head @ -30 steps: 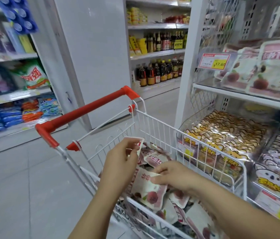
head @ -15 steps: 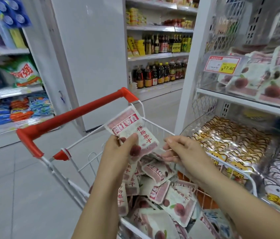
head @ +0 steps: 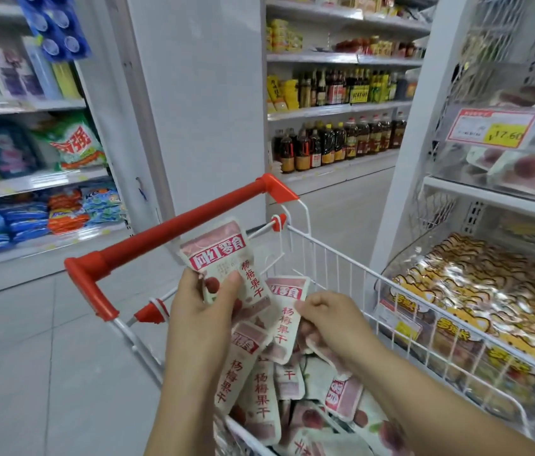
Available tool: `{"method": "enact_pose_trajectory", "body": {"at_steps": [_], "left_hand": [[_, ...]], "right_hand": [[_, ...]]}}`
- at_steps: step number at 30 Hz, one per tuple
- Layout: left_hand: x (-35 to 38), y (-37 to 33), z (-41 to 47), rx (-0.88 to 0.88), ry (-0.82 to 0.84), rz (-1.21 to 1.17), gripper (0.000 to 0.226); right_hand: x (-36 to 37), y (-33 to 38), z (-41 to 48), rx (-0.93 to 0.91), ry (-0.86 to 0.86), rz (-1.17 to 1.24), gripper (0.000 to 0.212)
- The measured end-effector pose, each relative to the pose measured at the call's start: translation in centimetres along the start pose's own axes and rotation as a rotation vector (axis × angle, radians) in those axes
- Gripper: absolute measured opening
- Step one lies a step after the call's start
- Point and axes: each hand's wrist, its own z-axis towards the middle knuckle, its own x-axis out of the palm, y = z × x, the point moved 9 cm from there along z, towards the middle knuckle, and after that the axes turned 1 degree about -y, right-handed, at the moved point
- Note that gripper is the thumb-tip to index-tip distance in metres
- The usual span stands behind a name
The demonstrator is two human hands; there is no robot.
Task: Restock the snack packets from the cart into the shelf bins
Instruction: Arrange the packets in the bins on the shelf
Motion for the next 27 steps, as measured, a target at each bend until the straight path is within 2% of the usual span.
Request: {"method": "enact_pose_trajectory", "body": {"at_steps": [5, 7, 10, 13, 16, 18, 21, 23, 25, 27], "left_hand": [[-0.2, 0.4, 0.1, -0.006, 0.001, 0.007, 0.012], [0.4, 1.5, 0.0, -0.124, 0.048, -0.045, 0.014], [2.6, 2.8, -0.9, -0.338, 0.222, -0.217, 0.023], [3.9, 2.5, -1.8, -0.332, 0.347, -0.185, 0.030], [5.4, 1.9, -3.4, -0.289, 0.490, -0.104, 0.047], [5.8, 1.7, -3.8, -0.235, 0.509, -0.040, 0.055], [5.1, 1.8, -3.0, -0.199, 0.398, -0.050, 0.038], [3.9, 1.9, -2.2, -0.177, 0.278, -0.048, 0.033], [2.6, 1.8, -1.5, -0.128, 0.168, -0.033, 0.034], [1.9, 1.6, -1.2, -0.085, 0.089, -0.017, 0.034]], "right_hand": [[-5.6, 3.1, -1.7, -0.127, -0.246, 0.128, 0.018], [-7.5, 4.6, -3.0, -0.203, -0.344, 0.167, 0.016], [-7.7, 5.1, -4.3, -0.213, -0.323, 0.295, 0.014], [-6.5, 5.4, -5.2, -0.202, -0.287, 0.286, 0.011], [-4.5, 6.0, -6.1, -0.228, -0.284, 0.241, 0.012], [-2.9, 6.1, -6.4, -0.250, -0.246, 0.244, 0.010], [-2.7, 6.3, -5.7, -0.274, -0.192, 0.278, 0.014], [-4.7, 6.3, -4.1, -0.330, -0.224, 0.125, 0.015], [-5.4, 4.5, -1.7, -0.322, -0.193, -0.262, 0.012], [-4.8, 0.9, 0.5, -0.261, -0.100, -0.650, 0.029]]}}
